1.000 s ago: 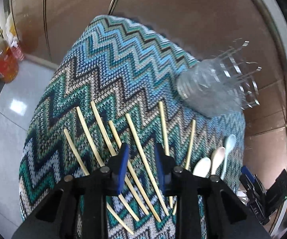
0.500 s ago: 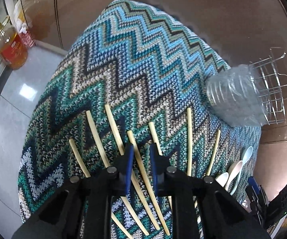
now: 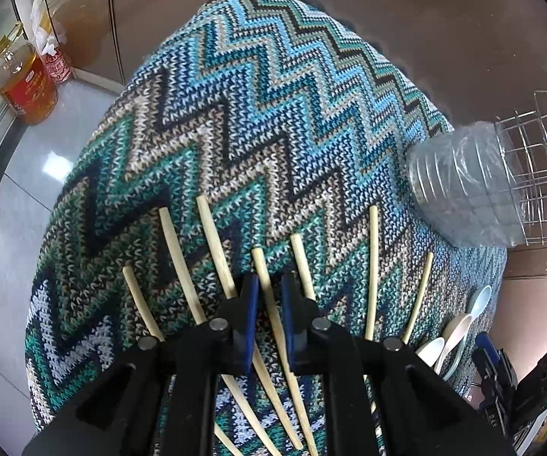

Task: Organize utensils
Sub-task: 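Lower and grasp a white spoon with the right tool while the left tool grasps a bamboo chopstick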

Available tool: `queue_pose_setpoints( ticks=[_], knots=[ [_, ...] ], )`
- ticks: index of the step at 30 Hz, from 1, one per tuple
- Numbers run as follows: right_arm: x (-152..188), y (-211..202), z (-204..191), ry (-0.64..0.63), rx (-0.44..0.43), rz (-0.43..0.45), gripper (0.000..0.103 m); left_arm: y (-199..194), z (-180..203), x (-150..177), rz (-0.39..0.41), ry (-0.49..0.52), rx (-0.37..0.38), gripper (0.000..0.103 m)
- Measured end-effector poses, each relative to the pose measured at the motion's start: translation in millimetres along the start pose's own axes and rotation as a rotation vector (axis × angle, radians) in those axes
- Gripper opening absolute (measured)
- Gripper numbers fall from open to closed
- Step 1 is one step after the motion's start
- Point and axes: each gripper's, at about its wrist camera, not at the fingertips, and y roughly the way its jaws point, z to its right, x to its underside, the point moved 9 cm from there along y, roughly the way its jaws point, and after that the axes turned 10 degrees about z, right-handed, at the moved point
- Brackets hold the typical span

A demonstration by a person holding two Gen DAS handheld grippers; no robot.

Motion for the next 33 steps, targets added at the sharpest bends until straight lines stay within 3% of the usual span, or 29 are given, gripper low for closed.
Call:
queue_pose_setpoints(
  ticks=[10,12,13,16,23,33],
  knots=[
    [-2,36,14,-0.017,-0.039,-0.103,0.026,2,2,-2,0.013,0.003,-0.026,0.008],
    [1,42,14,-0.028,-0.062,-0.126,0.020,3,3,-3,0.019,0.003,-0.029,0.007],
    [2,45,13,-0.034,-0.068,-0.134,0.009,3,3,-3,0.021,-0.003,-0.030,0.007],
    [1,48,11,-0.054,-0.073,-0.131,0.005,1,5,-1,0.027,-0.015,-0.017,0.007],
    [-8,11,-3,-0.117,-0.045,-0.063,0.005,-21,13,5,0.071,-0.002,0.017,0.006],
    [-13,-65,-31,-0.191,0.075,0.046,0.006,-91,28,13,0.202,0.044,0.107,0.005]
  ],
)
